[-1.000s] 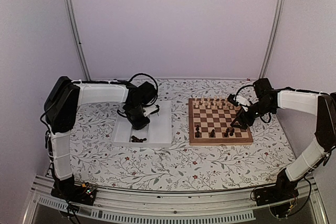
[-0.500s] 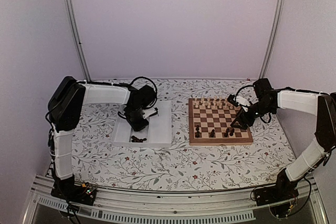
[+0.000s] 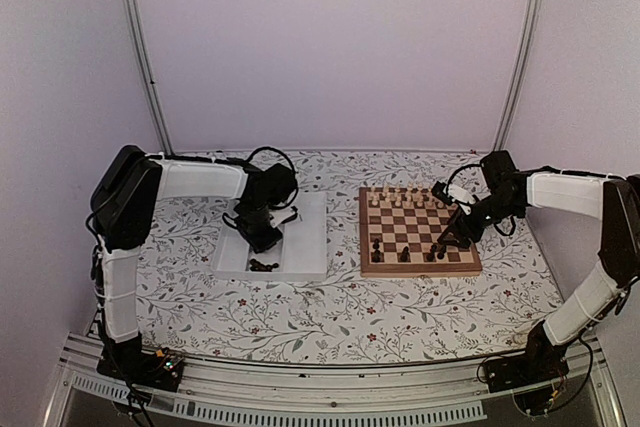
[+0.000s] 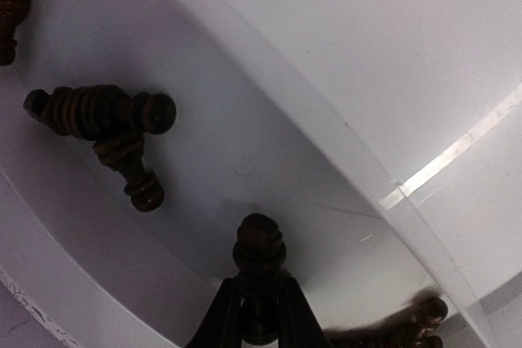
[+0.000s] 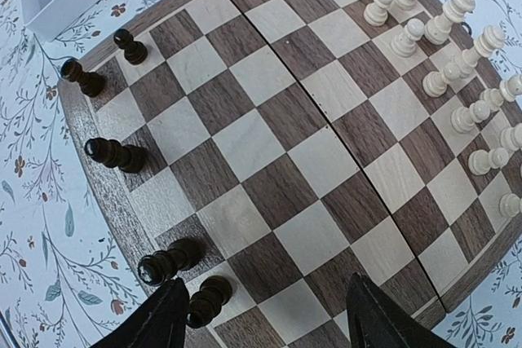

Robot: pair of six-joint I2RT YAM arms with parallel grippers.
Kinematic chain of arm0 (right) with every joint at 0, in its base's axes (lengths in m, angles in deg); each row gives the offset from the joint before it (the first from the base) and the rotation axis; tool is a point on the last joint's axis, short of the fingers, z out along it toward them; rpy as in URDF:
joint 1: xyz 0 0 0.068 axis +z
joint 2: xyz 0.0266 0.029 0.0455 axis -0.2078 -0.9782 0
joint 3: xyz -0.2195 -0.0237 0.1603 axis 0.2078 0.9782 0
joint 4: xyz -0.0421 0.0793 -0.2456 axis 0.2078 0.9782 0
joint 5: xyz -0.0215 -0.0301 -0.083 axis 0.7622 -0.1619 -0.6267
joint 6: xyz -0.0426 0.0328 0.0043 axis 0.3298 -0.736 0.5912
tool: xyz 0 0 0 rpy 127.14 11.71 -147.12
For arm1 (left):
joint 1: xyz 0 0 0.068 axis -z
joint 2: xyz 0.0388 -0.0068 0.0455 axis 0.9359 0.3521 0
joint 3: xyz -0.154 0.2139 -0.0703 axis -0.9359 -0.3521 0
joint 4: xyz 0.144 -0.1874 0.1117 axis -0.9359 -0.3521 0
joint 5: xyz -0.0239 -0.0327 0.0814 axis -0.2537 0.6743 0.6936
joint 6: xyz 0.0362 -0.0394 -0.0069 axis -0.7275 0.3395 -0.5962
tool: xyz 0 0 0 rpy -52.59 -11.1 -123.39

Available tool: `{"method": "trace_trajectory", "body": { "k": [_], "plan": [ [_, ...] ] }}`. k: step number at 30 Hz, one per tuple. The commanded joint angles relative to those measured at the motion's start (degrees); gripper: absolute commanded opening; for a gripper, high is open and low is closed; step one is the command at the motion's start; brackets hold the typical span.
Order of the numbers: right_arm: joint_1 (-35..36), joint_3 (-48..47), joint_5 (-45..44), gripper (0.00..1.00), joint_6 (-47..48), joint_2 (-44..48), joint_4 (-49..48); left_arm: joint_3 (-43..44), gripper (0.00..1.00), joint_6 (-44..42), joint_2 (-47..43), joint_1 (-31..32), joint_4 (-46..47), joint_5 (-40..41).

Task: Set up the chess pieces on the board
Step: Pick up the chess piece from the storage box.

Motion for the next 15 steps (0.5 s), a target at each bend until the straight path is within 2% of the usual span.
{"method": "trace_trajectory", "body": {
  "k": [1,5,9,12,15],
  "plan": [
    [0.5,-2.2,0.5,0.68,-0.7,0.6,0.8,-1.6,0.08,1.7,-2.3,-0.4,-2.6,-3.0],
    [0.5,-7.0,5.5,0.68,-1.9,4.5,3.2,-0.7,0.08,1.6,-9.6,-0.1,-0.4,-5.5],
    [1.0,-11.9,16.5,0.66,-4.7,7.1,3.3,-2.7,0.09,-0.2,-17.6,1.0,6.5,-13.4],
    [4.1,-14.4,23.1,0.66,-10.8,6.8,0.5,-6.2,0.09,-1.5,-22.6,2.2,14.8,-19.1],
    [9.8,-20.2,24.7,0.64,-14.6,1.9,2.2,-10.3,0.1,-2.7,-26.6,3.8,22.7,-25.9]
  ]
}}
